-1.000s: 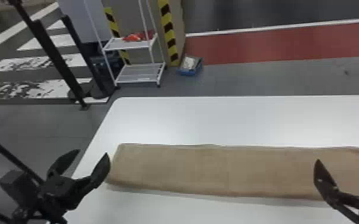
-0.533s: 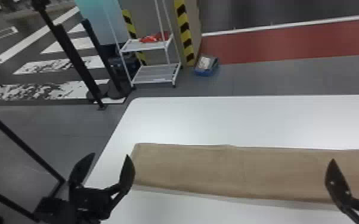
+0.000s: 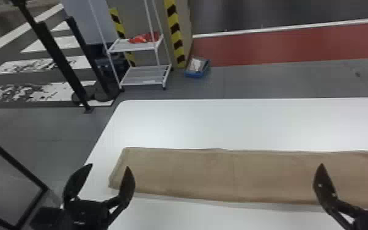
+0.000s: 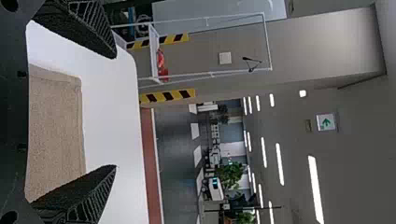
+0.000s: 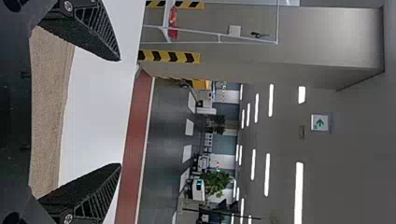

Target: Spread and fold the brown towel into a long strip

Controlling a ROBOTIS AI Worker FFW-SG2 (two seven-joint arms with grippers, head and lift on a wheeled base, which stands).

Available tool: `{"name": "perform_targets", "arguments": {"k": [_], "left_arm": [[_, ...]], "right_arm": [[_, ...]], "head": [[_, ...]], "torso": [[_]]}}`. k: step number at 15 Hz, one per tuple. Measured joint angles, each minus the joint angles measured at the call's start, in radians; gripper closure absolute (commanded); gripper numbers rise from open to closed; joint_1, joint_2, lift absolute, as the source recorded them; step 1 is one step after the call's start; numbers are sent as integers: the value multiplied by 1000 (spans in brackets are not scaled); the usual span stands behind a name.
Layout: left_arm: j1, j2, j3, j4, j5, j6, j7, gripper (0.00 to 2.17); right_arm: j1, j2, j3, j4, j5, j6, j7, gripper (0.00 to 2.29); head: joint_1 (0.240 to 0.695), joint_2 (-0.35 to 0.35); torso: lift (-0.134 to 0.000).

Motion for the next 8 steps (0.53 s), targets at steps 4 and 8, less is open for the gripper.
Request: {"name": "perform_targets", "arguments": {"k": [4,8], "left_arm": [[0,0,-2,0,-3,2,-4,39],[1,0,-3,0,-3,2,-15,66]], "right_arm": [[-1,0,20,-6,1,32,-25,76],[-3,0,22,-6,1,52,-48,76]], "head": [[695,270],[695,260]], "torso": [[-112],[-112]]}}
